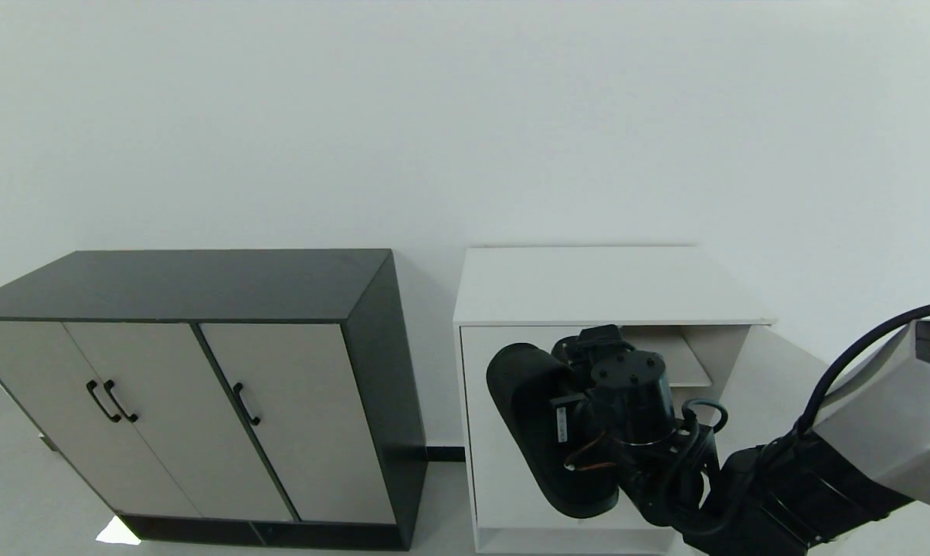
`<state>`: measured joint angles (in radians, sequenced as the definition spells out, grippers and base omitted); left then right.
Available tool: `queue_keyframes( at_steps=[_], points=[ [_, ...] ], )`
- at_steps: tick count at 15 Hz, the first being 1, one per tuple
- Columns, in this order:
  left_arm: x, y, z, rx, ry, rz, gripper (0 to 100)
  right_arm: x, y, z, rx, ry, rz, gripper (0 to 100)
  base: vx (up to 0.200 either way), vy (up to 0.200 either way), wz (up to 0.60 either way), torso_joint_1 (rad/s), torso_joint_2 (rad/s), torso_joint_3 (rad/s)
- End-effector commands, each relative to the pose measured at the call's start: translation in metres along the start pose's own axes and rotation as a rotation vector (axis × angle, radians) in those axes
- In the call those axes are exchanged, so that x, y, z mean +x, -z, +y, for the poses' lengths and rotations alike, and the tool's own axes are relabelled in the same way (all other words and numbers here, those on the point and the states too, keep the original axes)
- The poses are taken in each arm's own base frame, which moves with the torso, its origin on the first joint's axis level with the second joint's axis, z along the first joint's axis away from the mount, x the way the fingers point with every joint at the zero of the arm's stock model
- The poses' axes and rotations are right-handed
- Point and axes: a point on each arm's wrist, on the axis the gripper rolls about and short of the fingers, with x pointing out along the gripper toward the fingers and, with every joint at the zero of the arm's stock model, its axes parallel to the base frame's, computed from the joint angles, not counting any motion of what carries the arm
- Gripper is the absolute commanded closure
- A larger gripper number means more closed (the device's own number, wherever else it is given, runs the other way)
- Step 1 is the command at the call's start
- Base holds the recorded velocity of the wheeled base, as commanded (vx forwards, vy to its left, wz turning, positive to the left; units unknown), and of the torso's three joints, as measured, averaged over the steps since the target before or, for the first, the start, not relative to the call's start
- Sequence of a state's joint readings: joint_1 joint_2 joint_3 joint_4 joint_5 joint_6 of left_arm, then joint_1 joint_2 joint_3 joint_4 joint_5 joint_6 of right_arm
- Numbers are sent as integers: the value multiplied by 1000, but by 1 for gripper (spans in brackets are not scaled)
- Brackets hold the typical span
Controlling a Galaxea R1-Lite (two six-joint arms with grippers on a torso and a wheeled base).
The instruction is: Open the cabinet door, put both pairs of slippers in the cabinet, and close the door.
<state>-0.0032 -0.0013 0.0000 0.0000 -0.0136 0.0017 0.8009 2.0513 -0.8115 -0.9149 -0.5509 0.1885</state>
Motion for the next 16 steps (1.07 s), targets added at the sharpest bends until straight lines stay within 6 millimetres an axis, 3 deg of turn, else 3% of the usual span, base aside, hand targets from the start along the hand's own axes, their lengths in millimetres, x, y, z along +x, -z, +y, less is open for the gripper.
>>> queue_keyframes(
  at_steps=[1, 16],
  points=[
    [0, 0, 0, 0, 0, 1, 100, 1, 2, 0, -2, 1, 4, 100, 0, -200, 0, 2, 2, 7],
    [0, 0, 0, 0, 0, 1, 100, 1, 4, 0, -1, -1, 1, 100, 0, -200, 0, 3, 3, 3]
  ],
)
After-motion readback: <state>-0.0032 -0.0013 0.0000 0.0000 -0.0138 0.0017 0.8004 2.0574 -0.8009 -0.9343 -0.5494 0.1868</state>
